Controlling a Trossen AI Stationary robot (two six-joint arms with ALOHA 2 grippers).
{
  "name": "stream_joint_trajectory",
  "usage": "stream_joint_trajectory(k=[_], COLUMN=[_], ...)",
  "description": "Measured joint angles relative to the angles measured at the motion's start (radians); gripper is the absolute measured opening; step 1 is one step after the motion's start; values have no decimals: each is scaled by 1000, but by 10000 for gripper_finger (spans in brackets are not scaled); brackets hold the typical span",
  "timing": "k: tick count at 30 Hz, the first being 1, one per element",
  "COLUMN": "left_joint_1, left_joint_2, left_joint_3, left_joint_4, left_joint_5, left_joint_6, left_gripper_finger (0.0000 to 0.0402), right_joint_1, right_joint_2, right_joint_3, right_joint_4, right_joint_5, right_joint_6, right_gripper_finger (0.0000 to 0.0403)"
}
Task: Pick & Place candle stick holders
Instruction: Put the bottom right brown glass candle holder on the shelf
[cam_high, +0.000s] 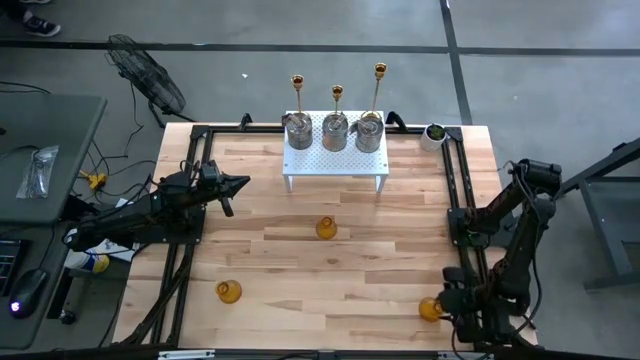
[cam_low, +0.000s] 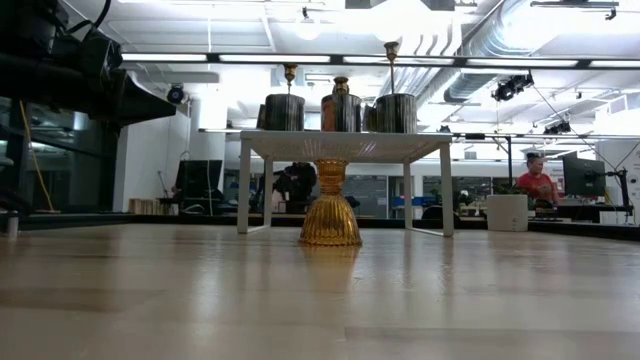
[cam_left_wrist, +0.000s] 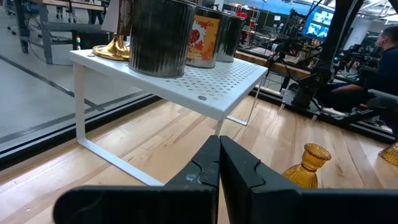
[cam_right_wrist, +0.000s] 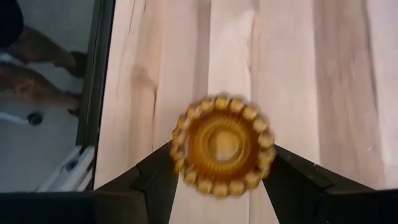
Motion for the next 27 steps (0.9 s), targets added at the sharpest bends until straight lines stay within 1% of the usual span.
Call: stream_joint_trajectory(k=[6, 12, 19, 21, 27], left_joint_1=[0, 0, 0, 0, 0], left_joint_2=[0, 0, 0, 0, 0], left_joint_3=[0, 0, 0, 0, 0], left_joint_4=[0, 0, 0, 0, 0], left_joint_5=[0, 0, 0, 0, 0], left_joint_6=[0, 0, 0, 0, 0], left_gripper_finger=[0, 0, 0, 0, 0], right_joint_1=[-10, -21, -21, -21, -41], right_joint_2=[0, 0, 0, 0, 0], right_joint_3=[0, 0, 0, 0, 0], right_joint_4=[15, 14, 15, 15, 14], right_joint_5=[66, 61, 47, 47, 50], right_joint_6=[1, -1, -3, -3, -4], right_gripper_finger=[205, 201, 160, 154, 165])
